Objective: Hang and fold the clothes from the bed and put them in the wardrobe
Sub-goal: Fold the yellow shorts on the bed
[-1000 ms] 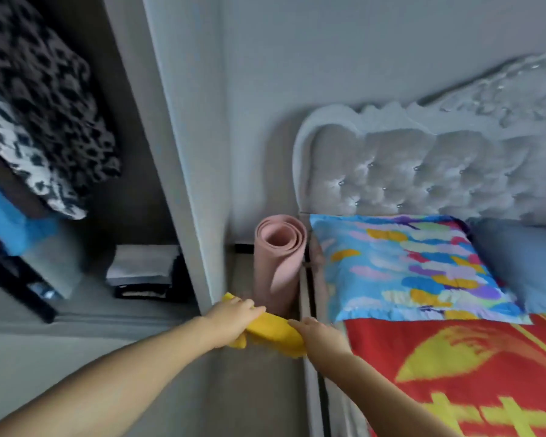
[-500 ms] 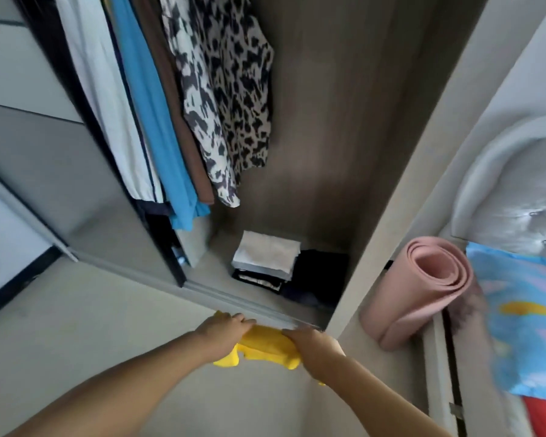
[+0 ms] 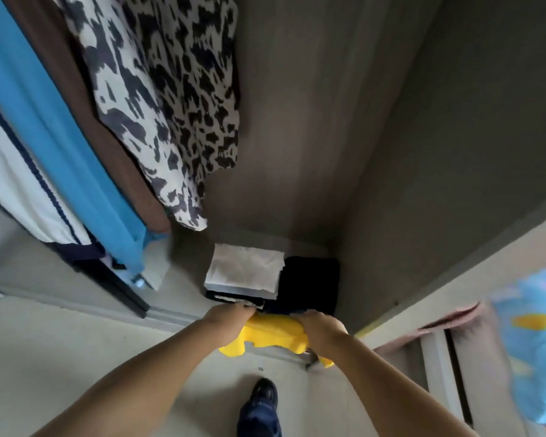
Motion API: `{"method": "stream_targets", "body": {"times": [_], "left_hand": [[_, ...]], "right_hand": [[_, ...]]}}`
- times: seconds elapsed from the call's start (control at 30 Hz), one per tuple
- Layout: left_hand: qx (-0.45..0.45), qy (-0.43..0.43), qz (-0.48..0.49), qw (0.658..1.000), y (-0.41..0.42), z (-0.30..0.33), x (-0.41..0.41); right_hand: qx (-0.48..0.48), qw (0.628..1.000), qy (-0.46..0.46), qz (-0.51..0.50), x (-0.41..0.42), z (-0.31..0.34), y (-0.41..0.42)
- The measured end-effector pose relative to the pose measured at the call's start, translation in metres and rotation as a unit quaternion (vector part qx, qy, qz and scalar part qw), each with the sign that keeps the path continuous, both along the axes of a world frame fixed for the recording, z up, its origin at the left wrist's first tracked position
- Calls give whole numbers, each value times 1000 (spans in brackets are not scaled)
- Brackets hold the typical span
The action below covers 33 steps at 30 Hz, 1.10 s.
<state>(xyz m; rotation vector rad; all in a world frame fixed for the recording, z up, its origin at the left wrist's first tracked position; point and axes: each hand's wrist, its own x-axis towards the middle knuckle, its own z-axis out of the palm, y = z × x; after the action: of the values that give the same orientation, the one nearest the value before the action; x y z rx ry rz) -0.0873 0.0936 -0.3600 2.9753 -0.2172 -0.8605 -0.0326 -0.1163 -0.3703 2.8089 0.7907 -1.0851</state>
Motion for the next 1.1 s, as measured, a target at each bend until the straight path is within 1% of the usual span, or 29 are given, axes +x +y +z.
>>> {"method": "stream_targets", "body": {"times": [0.13,0.2,0.27,0.33,0.37,0.43,0.47,0.53,0.63,0.7,0.73,0.77,0.8,0.87,0.9,0.97,1.0,1.03,1.07,1.1], "left_hand": [[-11,10,-41,999,5,-37,81],[-13,4,-48,999,5,-58,125],[-10,-10,-45,999,0,-78,169],[-6,-60,-53,997,-12,-100,209],[5,-90,-65,994,-19,-114,224],[33,-135,-84,987,-33,-154,254],[39,-140,-92,985,-37,-180,267],[29,-137,-112,984,-45,-239,283],[12,-86,-163,983,-56,-330,276],[11,-61,-167,984,-59,-384,258],[13,-78,-163,983,-59,-403,249],[21,-75,-168,983,-58,-413,241],[24,-69,-181,981,-57,-424,236],[13,-68,-183,981,-57,-435,230],[-1,-50,-175,983,-57,-430,231],[-8,-49,-175,983,-56,-417,231],[-7,-28,-176,984,-54,-412,229],[-3,13,-183,983,-50,-399,226],[-1,38,-187,982,-45,-383,223],[-3,42,-188,981,-41,-363,221]], "right_hand": [[4,999,29,-34,76,-45,6],[5,998,20,-54,119,-67,5],[3,998,-11,-60,160,-84,1],[16,995,-76,-58,196,-105,-8],[8,990,-129,-52,210,-115,-13],[-2,961,-276,-37,236,-144,-21],[-12,947,-320,-24,247,-165,-24],[-61,935,-349,-13,255,-219,-35],[-102,952,-287,6,245,-314,-50],[-93,958,-270,-10,224,-369,-54],[-87,959,-268,-19,214,-388,-54],[-83,958,-271,-33,206,-399,-51],[-71,951,-300,-34,199,-407,-51],[-62,938,-337,-53,190,-413,-50],[-75,947,-304,-69,188,-412,-48],[-111,967,-209,-94,184,-402,-45],[-131,965,-189,-124,187,-390,-43],[-162,960,-150,-174,191,-369,-39],[-170,961,-95,-198,196,-353,-34],[-165,966,-22,-196,202,-333,-30]]}}
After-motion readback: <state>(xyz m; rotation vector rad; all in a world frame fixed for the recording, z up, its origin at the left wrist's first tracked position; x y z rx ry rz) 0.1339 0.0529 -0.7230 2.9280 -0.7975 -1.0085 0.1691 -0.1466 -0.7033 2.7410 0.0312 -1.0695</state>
